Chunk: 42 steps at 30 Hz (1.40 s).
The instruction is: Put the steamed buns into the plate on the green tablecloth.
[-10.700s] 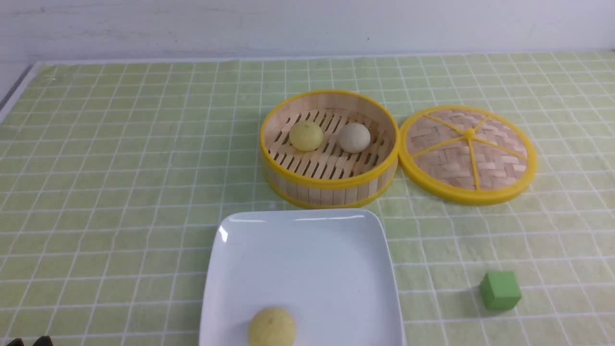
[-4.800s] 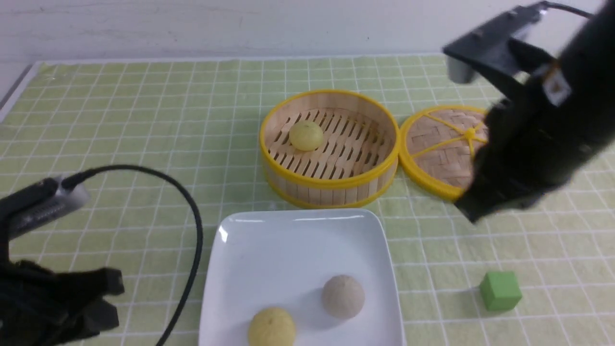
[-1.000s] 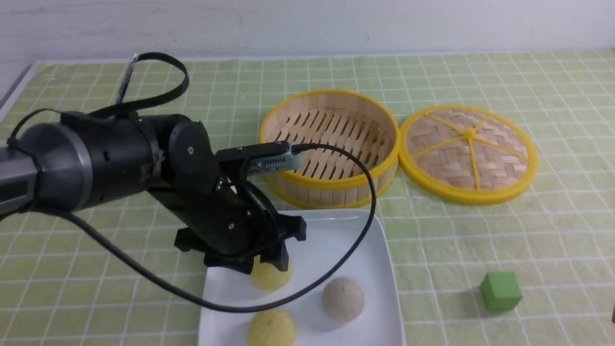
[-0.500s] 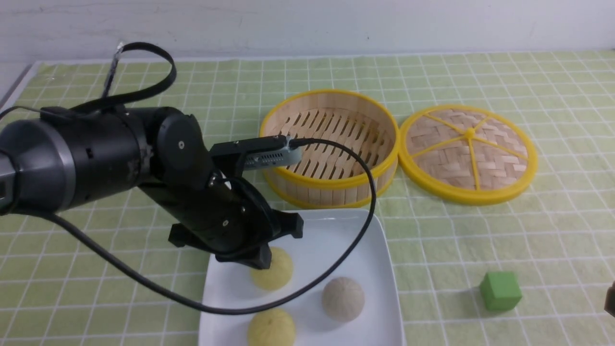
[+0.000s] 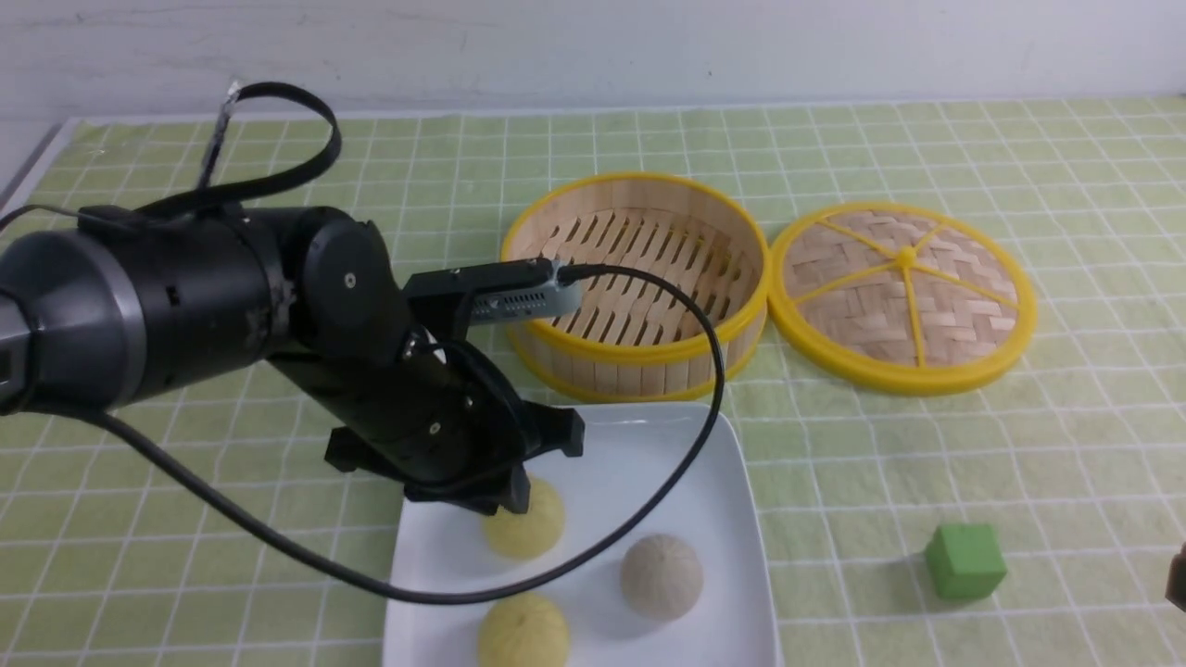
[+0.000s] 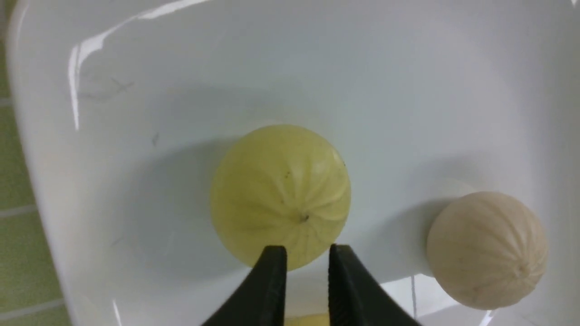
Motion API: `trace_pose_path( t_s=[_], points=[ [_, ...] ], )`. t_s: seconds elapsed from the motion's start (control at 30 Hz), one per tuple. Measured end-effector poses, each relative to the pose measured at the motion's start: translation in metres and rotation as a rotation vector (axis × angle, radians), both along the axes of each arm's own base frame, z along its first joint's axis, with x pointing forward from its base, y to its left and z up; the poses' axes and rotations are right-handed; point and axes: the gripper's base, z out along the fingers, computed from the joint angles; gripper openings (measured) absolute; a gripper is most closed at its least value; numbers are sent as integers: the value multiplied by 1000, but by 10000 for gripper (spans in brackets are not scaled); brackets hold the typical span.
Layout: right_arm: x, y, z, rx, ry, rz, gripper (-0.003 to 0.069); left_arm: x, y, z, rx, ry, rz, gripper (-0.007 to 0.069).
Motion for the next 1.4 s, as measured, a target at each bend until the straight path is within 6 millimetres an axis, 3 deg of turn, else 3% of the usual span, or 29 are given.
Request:
trace_pose_path(
  t_s=[0.1, 0.17, 0.27, 0.47, 0.57, 0.73, 1.0, 1.13, 1.27, 1.33, 1.4],
  points=[
    [-4, -4, 1, 15, -21, -16, 2, 1, 0, 0, -2, -9, 1, 286],
    [-7, -11, 3, 40, -64, -84, 3, 2, 0, 1, -6, -26, 4, 358],
    [-10, -22, -2, 59, -142, -225, 4, 4, -1, 4, -17, -54, 9, 406],
    [-9, -33, -45, 20, -162, -453, 8, 4, 2, 19, -30, -146, 3, 423],
    [-4, -36, -76, -26, -67, -527, 10, 0, 7, 35, -19, -218, -17, 419],
    [-4, -39, -106, -114, 57, -555, 12, -11, 17, 62, 0, -318, -48, 323],
    [-3, -44, -105, -149, 29, -624, 19, -40, 43, 109, 87, -483, -99, 24],
    [-3, -45, -105, -149, 30, -643, 23, -62, 57, 130, 83, -529, -93, 2],
    [-3, -45, -105, -150, 30, -643, 29, -102, 79, 149, 79, -531, -83, 2],
    [-3, -45, -105, -150, 30, -643, 29, -122, 88, 145, 58, -522, -79, 2],
    [-3, -45, -105, -150, 30, -643, 31, -142, 95, 126, 0, -509, -72, 2]
  ],
)
